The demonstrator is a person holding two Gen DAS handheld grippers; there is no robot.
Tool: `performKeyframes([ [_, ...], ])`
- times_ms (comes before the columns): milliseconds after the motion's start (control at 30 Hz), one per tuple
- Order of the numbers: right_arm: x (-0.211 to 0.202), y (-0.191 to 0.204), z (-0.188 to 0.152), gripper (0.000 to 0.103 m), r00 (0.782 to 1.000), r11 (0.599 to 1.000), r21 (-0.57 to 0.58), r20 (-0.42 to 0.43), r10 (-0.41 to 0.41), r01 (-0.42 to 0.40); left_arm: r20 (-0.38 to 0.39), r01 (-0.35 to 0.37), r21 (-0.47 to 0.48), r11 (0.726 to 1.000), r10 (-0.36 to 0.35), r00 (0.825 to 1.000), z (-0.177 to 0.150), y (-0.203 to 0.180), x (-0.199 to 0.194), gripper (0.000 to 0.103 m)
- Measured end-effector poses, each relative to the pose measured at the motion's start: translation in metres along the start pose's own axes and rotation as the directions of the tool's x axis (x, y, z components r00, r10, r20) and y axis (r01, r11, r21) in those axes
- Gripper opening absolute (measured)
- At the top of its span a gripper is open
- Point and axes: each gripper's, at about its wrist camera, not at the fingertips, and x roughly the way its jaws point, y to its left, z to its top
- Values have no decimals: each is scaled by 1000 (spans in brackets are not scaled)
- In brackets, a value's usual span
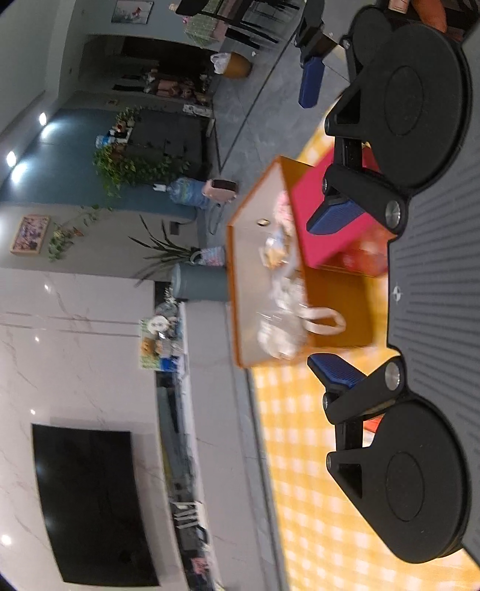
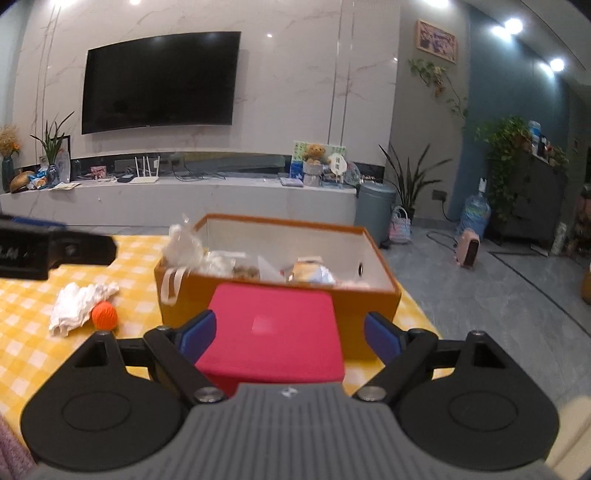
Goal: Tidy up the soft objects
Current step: 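Withdraw both tools from the box toward the white cloth and orange ball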
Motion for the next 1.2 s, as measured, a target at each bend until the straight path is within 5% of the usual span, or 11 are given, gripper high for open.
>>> performKeyframes([
  [233,-11,25,-21,86,999,999,33,-4,36,-36,-79,-54,-36,998,51,996,-37,27,-10,86],
  [767,13,112,-31,85,978,969,-129,-34,206,-208,-176,-197,-196,961,163,971,-79,113,-24,86],
  [1200,88,177,-12,76,948,909,-270,-114,299,-319,-271,-235,-77,969,207,940,-59,168,27,83],
])
